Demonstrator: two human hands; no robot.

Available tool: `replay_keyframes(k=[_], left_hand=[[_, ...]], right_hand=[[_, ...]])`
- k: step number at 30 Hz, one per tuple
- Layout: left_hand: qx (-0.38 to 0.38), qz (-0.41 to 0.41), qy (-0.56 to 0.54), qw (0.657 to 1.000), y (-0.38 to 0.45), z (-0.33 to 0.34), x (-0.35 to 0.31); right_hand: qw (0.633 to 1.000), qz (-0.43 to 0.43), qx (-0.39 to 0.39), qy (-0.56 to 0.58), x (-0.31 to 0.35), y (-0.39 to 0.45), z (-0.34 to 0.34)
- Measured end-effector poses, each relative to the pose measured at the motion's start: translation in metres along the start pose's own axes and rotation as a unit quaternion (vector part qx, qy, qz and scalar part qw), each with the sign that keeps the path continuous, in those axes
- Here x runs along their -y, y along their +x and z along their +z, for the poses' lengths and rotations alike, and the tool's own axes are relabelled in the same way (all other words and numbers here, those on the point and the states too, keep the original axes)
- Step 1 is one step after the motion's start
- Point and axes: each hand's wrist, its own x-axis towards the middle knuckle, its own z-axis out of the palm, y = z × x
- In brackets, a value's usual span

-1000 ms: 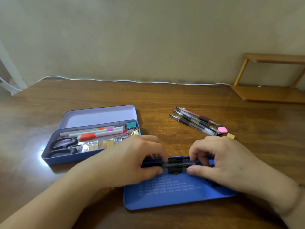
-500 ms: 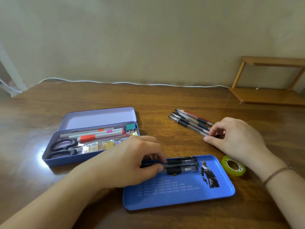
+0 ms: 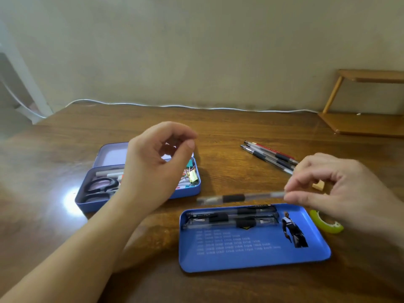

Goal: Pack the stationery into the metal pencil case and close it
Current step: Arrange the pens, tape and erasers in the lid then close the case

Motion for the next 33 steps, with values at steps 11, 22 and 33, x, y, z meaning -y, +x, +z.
replay_keyframes(k=[11, 22, 33], left_hand=[[0.375, 0.175, 0.163, 0.896, -0.012, 0.004, -0.007], [0.456, 0.124, 0.216, 0.855, -0.013, 0.001, -0.009], [0.484, 0.093, 0.201, 0.847, -0.01, -0.003, -0.012]], right_hand=[[0.987, -0.055, 0.119, -0.096, 0.004, -0.007, 0.019], [0.979, -0.063, 0.123, -0.151, 0.002, -0.008, 0.022], [0.979, -0.055, 0.153, -0.12, 0.004, -0.008, 0.024]])
